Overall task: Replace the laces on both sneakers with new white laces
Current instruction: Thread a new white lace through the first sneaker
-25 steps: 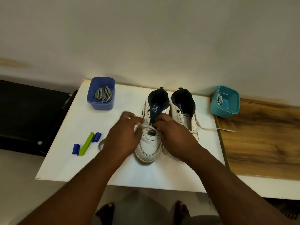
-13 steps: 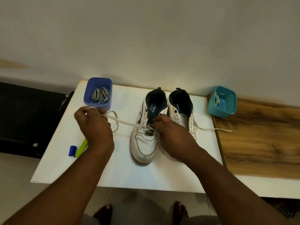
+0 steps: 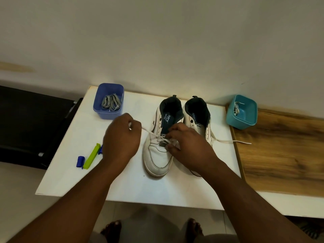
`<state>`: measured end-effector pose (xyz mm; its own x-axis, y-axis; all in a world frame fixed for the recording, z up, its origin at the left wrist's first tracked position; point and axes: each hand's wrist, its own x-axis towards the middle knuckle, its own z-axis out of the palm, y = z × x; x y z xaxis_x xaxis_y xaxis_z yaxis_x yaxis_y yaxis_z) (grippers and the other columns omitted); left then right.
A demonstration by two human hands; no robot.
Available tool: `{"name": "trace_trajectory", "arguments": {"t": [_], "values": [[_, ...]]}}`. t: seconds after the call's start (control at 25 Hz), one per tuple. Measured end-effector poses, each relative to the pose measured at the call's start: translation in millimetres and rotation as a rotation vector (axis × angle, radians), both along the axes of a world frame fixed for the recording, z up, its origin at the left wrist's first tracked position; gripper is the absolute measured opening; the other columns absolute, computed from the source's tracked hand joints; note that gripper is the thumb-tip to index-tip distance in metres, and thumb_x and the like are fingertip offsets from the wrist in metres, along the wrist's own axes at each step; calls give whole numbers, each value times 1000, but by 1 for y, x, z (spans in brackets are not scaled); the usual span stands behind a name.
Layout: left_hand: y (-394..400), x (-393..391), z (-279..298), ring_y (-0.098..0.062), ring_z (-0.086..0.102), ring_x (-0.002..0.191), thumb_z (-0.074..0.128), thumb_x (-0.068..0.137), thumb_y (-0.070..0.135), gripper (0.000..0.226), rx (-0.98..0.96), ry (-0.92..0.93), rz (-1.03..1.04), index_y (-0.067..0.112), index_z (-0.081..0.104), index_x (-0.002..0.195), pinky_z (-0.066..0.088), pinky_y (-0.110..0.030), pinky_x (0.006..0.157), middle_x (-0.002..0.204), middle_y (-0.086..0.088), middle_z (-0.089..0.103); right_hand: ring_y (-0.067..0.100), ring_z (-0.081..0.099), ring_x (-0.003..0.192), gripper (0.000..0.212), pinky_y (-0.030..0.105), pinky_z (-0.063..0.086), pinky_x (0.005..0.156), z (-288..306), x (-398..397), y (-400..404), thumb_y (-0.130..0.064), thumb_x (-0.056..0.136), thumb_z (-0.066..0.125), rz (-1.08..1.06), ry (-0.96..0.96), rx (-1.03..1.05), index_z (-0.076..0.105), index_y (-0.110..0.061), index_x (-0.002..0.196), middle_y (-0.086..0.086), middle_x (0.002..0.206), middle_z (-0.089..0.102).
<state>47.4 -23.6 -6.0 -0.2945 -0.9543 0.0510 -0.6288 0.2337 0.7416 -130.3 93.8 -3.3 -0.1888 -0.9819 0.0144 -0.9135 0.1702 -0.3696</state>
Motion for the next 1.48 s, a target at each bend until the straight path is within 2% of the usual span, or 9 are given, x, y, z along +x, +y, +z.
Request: {"name": "trace_trajectory", "arguments": {"t": [0.2, 0.28, 0.36, 0.6, 0.68, 0.84, 1.04, 1.28, 1.48], "values": [[3, 2, 4, -16, 47, 67, 52, 96, 28, 19, 69, -116, 158, 12, 53, 85, 32, -28, 57, 94, -11, 55, 19, 59, 112, 33, 38, 54, 88, 1, -2, 0, -36, 91, 71, -16, -8, 22, 72, -26, 122, -10, 133, 56], [12, 0, 4, -17, 57, 84, 58, 96, 31, 19, 80, -154, 37, 18, 58, 109, 38, -28, 67, 116, -7, 57, 18, 59, 112, 35, 37, 54, 88, 2, 0, 2, -32, 90, 73, -1, -60, 15, 70, -25, 124, -10, 133, 54], [19, -2, -1, -20, 61, 104, 61, 95, 37, 39, 91, -231, -173, 29, 53, 133, 44, -29, 77, 135, -2, 50, 15, 59, 105, 39, 36, 55, 82, 4, 2, 5, -24, 86, 76, -23, -110, -51, 65, -25, 124, -11, 130, 50], [18, -5, -16, -14, 58, 90, 56, 98, 46, 17, 81, -209, -280, 31, 62, 92, 40, -29, 72, 106, 5, 57, 25, 63, 83, 27, 38, 58, 70, 2, -6, 11, -26, 89, 71, -257, 126, 61, 62, -26, 114, 1, 118, 44], [17, -5, -16, -14, 57, 90, 56, 99, 40, 14, 122, -159, -289, 29, 61, 91, 41, -29, 74, 104, 5, 59, 24, 63, 78, 11, 37, 57, 68, 5, -10, 13, -27, 96, 64, -258, 162, 70, 68, -25, 106, 1, 113, 47], [15, -7, -16, -14, 57, 88, 55, 100, 37, 13, 112, -175, -252, 27, 61, 96, 41, -29, 74, 102, 5, 62, 22, 61, 78, 14, 34, 50, 66, 16, -27, 14, -12, 96, 60, -242, 220, 85, 62, -20, 107, 2, 113, 56], [13, -9, -16, -13, 58, 87, 59, 98, 37, 14, 117, -126, -236, 28, 61, 88, 37, -27, 72, 94, 8, 63, 23, 64, 95, 26, 39, 56, 78, 10, -8, 11, -34, 98, 63, -132, 103, 137, 63, -27, 123, -2, 118, 57], [7, -5, -13, -12, 57, 76, 60, 97, 35, 21, 128, -120, -201, 23, 58, 79, 42, -27, 63, 80, 6, 64, 17, 61, 81, 17, 35, 56, 71, 12, -20, 8, -37, 102, 58, -235, 172, 134, 73, -30, 98, -5, 99, 60], [13, -5, -14, -16, 59, 82, 58, 97, 36, 15, 107, -158, -237, 25, 61, 86, 45, -33, 70, 86, 7, 65, 15, 62, 76, 17, 31, 53, 68, 25, -23, 12, -38, 103, 57, -297, 140, 234, 70, -28, 97, -5, 88, 66]]}}
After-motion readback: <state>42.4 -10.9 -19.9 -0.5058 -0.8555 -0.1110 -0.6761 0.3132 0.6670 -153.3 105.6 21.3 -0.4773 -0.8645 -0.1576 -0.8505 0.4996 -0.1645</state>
